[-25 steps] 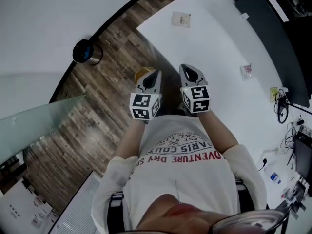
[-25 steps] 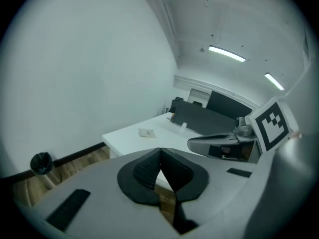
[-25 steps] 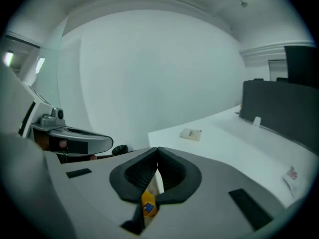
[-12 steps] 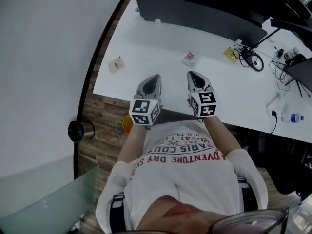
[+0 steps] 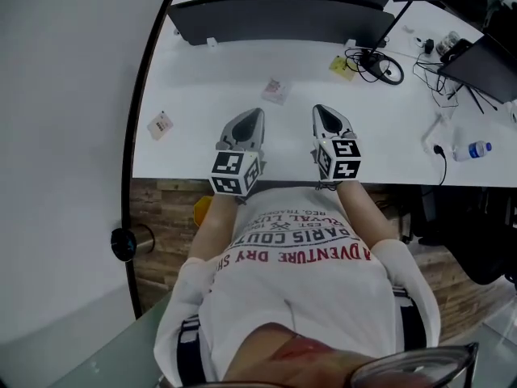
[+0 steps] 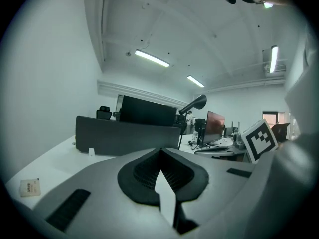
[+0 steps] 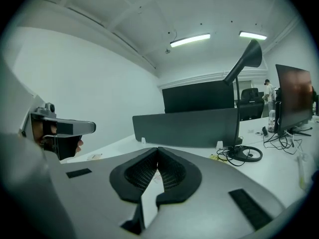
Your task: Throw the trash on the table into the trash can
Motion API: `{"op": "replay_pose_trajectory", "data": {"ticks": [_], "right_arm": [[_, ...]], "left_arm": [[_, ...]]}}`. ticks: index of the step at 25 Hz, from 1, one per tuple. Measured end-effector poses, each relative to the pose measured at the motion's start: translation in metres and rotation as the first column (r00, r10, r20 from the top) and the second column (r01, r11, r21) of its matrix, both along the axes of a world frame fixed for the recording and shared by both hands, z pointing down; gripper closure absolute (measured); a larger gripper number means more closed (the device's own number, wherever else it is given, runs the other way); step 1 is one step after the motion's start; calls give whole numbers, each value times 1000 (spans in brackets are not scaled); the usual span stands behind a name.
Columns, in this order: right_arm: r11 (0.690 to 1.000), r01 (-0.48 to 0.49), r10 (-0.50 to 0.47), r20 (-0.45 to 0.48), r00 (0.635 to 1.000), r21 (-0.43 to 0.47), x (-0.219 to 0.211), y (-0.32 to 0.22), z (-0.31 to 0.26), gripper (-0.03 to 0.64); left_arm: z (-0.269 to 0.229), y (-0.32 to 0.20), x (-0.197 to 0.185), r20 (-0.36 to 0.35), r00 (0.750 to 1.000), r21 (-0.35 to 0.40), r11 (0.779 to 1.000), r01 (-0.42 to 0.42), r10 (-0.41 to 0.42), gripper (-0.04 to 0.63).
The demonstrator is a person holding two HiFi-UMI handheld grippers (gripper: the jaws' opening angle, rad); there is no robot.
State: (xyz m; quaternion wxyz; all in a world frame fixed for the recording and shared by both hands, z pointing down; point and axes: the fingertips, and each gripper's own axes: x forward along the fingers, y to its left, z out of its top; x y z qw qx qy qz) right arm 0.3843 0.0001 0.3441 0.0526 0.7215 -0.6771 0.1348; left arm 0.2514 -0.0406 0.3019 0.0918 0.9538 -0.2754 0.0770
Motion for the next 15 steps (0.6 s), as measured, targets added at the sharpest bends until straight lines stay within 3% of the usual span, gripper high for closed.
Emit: {"op": "replay_pose_trajectory", "data": {"ticks": [15], "right_arm": [[994, 77, -72, 66, 995, -82, 7, -16, 32, 591]], "left_arm": [[19, -11, 7, 62, 995, -28, 996, 80, -78, 572]]}}
